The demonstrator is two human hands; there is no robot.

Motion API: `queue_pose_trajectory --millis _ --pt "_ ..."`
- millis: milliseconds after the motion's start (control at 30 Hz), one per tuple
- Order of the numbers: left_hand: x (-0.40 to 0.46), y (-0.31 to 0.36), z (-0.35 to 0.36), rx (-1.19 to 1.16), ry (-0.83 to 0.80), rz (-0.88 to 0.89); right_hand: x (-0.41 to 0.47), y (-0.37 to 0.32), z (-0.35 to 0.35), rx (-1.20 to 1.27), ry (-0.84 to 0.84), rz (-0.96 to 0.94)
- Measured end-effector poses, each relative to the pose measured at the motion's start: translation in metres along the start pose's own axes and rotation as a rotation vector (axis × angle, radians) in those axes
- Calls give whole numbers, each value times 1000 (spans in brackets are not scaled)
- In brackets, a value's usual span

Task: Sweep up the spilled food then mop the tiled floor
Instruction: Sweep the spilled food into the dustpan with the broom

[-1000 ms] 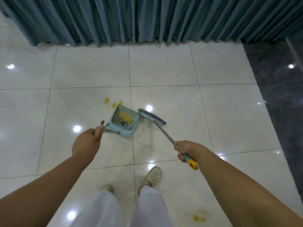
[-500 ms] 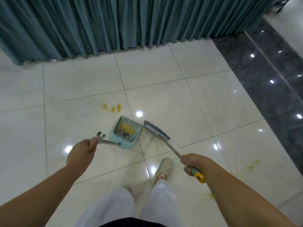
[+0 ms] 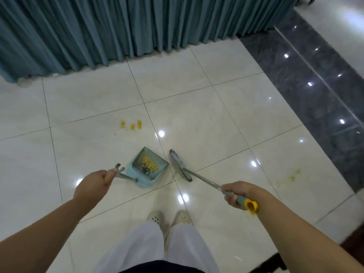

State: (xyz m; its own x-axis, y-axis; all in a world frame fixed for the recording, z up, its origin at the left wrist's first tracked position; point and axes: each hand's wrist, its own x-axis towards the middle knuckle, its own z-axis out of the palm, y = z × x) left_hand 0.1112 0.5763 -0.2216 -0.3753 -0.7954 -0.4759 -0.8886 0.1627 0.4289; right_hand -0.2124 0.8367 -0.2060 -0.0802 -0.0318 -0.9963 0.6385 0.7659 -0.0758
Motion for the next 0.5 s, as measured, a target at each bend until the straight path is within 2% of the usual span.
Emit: queue_pose_trajectory --millis 333,500 --pt "-21 1 13 217 -93 45 32 -14 -1 -54 122 -69" --pt "-21 19 21 314 -134 44 54 10 15 -101 85 -49"
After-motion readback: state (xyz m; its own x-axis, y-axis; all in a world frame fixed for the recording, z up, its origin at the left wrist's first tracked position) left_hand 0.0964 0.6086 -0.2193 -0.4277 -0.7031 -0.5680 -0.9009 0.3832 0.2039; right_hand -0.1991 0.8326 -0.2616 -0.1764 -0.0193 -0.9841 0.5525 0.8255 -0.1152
